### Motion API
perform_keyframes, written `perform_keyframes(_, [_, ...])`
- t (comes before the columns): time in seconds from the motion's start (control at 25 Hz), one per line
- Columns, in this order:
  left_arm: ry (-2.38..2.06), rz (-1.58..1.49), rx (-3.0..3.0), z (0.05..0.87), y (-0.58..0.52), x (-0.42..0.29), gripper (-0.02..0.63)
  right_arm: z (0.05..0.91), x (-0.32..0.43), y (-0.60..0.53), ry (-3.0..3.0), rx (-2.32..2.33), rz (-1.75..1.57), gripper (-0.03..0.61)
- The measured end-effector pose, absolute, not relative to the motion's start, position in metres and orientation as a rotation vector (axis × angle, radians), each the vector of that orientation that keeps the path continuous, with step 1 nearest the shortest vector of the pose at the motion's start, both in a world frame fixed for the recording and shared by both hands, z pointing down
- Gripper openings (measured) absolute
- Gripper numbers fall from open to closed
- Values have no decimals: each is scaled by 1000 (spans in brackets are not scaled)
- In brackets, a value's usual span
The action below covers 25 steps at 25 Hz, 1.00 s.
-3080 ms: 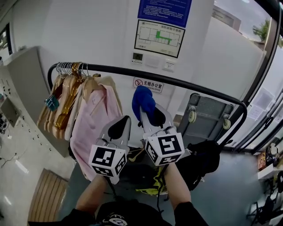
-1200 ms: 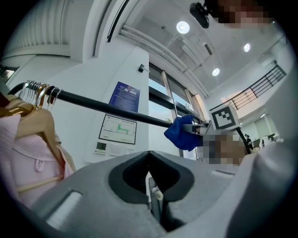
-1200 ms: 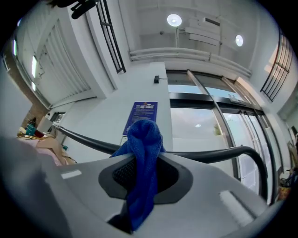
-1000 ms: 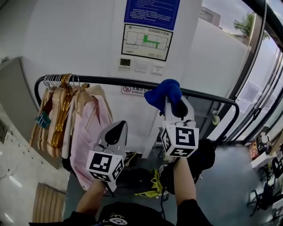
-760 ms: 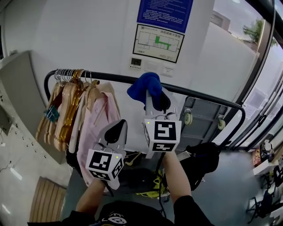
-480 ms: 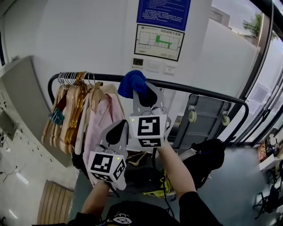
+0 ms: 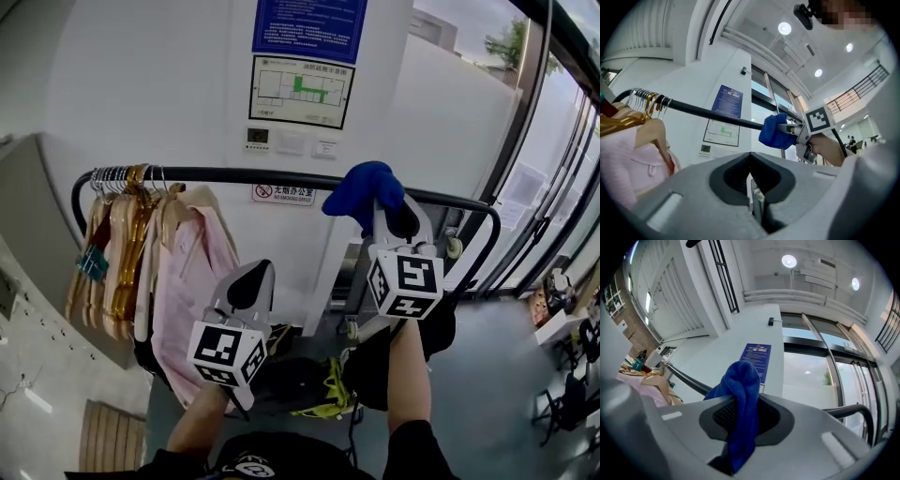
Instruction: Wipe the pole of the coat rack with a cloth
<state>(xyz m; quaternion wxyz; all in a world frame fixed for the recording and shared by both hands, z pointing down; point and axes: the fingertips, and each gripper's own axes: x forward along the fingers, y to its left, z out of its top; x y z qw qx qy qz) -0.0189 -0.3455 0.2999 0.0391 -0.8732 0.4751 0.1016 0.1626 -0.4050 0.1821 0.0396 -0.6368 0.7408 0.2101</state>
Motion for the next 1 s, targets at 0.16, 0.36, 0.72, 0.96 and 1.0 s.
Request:
perform_keyframes(0.16, [1415,300,-2707,302,-344,-3,5,180,250,-398,2118,-2098,572,72])
perform_keyframes(0.36, [1415,296,-2712,303,-345,0,5,177,313,-393,1985,-2193,496,72])
perform_keyframes(0.72, [1503,306,-2674,307,-346,-25,5,184,225,-400,2146,-2032,559,69])
perform_keyframes(0.96, [1581,309,-2629,309,-340,-53,4,194,105,-406,2316,-1889,726,69])
perform_keyframes(1.0, [1595,315,-2621,309,-339,-59,5,195,85,-408,2344,-1864,754,69])
